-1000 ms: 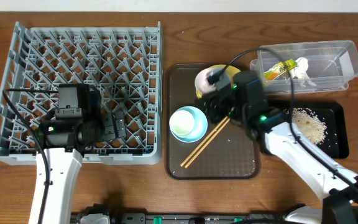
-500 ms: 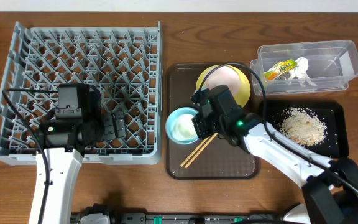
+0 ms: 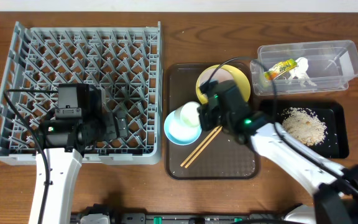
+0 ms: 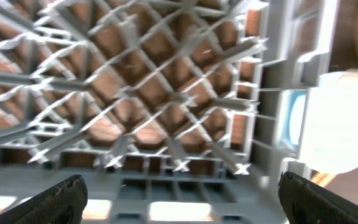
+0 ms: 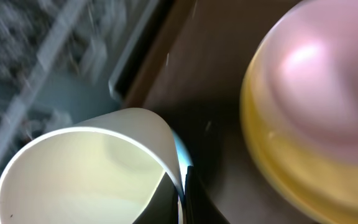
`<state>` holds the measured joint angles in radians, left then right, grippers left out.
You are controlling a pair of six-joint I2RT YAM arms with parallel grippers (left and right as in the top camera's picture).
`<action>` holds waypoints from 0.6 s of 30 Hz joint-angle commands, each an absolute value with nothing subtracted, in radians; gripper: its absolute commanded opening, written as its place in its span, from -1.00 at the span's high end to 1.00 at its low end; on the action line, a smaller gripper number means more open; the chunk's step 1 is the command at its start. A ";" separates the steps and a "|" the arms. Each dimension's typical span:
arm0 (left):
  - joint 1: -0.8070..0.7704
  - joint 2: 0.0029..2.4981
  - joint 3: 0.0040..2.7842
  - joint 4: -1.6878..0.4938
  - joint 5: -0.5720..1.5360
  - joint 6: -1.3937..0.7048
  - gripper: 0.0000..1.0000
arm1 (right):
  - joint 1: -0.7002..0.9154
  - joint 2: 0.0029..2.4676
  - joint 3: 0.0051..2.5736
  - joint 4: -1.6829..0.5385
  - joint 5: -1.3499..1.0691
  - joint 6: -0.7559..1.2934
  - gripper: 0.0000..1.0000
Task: Sort waste into correct bins and load items into the dishwasher rack
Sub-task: 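Grasp the white paper cup from the blue bowl with the right gripper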
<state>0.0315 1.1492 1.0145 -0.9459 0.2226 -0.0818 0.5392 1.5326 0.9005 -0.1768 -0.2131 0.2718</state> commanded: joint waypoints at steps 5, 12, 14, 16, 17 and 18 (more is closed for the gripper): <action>0.028 1.177 1.035 -0.825 0.701 -0.092 -1.00 | 0.351 1.433 0.957 -0.087 -0.675 0.311 0.98; 0.026 1.288 1.035 -0.620 1.141 -0.204 -1.00 | 0.329 1.465 0.957 0.025 -1.083 0.325 0.98; 0.019 1.324 1.035 -0.552 1.250 -0.238 -1.00 | 0.337 1.467 0.957 0.069 -1.129 0.325 0.98; 0.007 1.356 1.035 -0.499 1.321 -0.289 -1.00 | 0.344 1.467 0.957 0.113 -1.153 0.326 0.98; -0.005 1.375 1.035 -0.463 1.365 -0.313 -1.00 | 0.347 1.467 0.957 0.136 -1.163 0.326 0.98; -0.014 1.388 1.035 -0.433 1.398 -0.328 -1.00 | 0.350 1.467 0.957 0.154 -1.174 0.326 0.98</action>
